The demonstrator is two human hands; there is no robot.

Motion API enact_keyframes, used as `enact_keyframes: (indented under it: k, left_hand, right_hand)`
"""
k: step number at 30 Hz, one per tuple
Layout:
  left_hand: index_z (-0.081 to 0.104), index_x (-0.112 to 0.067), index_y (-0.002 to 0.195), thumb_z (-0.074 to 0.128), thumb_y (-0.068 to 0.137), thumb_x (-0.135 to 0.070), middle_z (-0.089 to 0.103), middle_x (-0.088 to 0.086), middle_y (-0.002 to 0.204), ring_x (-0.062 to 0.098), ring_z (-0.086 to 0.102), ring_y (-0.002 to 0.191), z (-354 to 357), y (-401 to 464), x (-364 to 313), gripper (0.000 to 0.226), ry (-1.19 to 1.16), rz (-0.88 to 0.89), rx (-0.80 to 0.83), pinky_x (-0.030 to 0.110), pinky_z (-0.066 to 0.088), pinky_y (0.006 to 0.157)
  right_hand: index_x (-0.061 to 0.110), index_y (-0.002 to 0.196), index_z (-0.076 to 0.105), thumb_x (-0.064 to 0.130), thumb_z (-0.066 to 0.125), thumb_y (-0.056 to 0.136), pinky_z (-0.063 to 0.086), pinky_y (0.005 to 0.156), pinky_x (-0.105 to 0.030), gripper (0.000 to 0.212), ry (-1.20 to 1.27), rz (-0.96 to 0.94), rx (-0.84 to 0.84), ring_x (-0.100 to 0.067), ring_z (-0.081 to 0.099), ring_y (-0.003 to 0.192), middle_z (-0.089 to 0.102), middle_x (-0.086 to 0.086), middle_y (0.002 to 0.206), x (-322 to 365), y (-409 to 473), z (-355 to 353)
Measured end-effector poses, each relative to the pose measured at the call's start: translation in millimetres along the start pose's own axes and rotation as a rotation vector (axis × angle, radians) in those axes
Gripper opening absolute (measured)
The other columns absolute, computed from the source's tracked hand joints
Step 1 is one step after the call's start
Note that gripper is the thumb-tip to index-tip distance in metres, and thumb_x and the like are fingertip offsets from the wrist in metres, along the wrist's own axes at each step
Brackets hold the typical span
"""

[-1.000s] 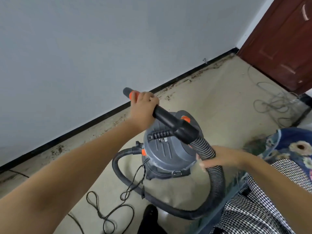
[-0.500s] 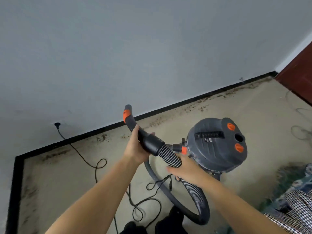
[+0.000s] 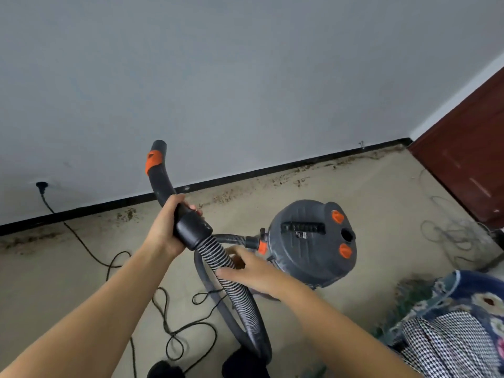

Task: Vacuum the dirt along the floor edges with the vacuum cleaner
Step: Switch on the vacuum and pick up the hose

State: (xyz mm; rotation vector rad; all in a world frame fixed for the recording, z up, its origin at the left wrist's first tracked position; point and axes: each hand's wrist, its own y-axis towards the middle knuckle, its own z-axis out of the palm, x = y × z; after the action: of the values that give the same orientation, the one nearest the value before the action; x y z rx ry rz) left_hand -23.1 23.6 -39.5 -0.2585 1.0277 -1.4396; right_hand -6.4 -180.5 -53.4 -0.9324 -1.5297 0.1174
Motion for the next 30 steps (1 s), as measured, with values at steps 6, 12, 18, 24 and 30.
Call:
enact_keyframes:
  k: [6, 12, 18, 24, 30]
  left_hand:
    - [0.053, -0.013, 0.068, 0.065, 0.084, -0.029, 0.059, 0.0, 0.057, 0.017, 0.062, 0.054, 45, 29, 53, 0.025, 0.009, -0.01, -0.088, 0.031, 0.052, 0.065]
    - [0.053, -0.014, 0.071, 0.063, 0.086, -0.029, 0.058, 0.0, 0.056, 0.017, 0.062, 0.052, 70, 56, 123, 0.024, 0.025, 0.012, -0.202, 0.03, 0.056, 0.061]
    - [0.051, -0.015, 0.073, 0.063, 0.087, -0.029, 0.057, -0.001, 0.059, 0.016, 0.059, 0.061, 81, 64, 158, 0.022, -0.016, 0.046, -0.269, 0.03, 0.055, 0.067]
    - [0.052, -0.016, 0.066, 0.063, 0.085, -0.028, 0.057, 0.0, 0.061, 0.017, 0.058, 0.06, 87, 60, 169, 0.025, -0.03, 0.088, -0.245, 0.029, 0.055, 0.064]
    - [0.053, -0.015, 0.066, 0.064, 0.084, -0.026, 0.058, 0.001, 0.062, 0.018, 0.06, 0.058, 88, 56, 170, 0.024, -0.032, 0.128, -0.26, 0.031, 0.055, 0.063]
  right_hand:
    - [0.024, 0.097, 0.061, 0.03, 0.05, 0.097, 0.052, 0.078, -0.035, 0.013, -0.101, 0.227, -0.496, -0.013, 0.066, 0.085, 0.069, 0.0, 0.096, -103, -21, -143]
    - [0.01, 0.083, 0.054, 0.016, 0.036, 0.1, 0.043, 0.075, -0.035, 0.026, -0.631, 0.573, -0.408, -0.034, 0.061, 0.098, 0.064, -0.022, 0.108, -237, -56, -260]
    - [0.002, 0.12, 0.052, 0.021, 0.042, 0.1, 0.044, 0.09, -0.038, 0.03, -0.896, 0.516, -0.265, -0.034, 0.054, 0.113, 0.054, -0.018, 0.124, -271, -23, -293]
    - [0.004, 0.13, 0.044, 0.028, 0.042, 0.1, 0.043, 0.084, -0.037, 0.038, -1.004, 0.505, -0.148, -0.033, 0.055, 0.11, 0.053, -0.015, 0.124, -285, 3, -285]
    - [0.004, 0.133, 0.034, 0.027, 0.036, 0.103, 0.042, 0.088, -0.038, 0.039, -0.976, 0.507, -0.081, -0.035, 0.054, 0.113, 0.052, -0.02, 0.128, -286, 14, -292]
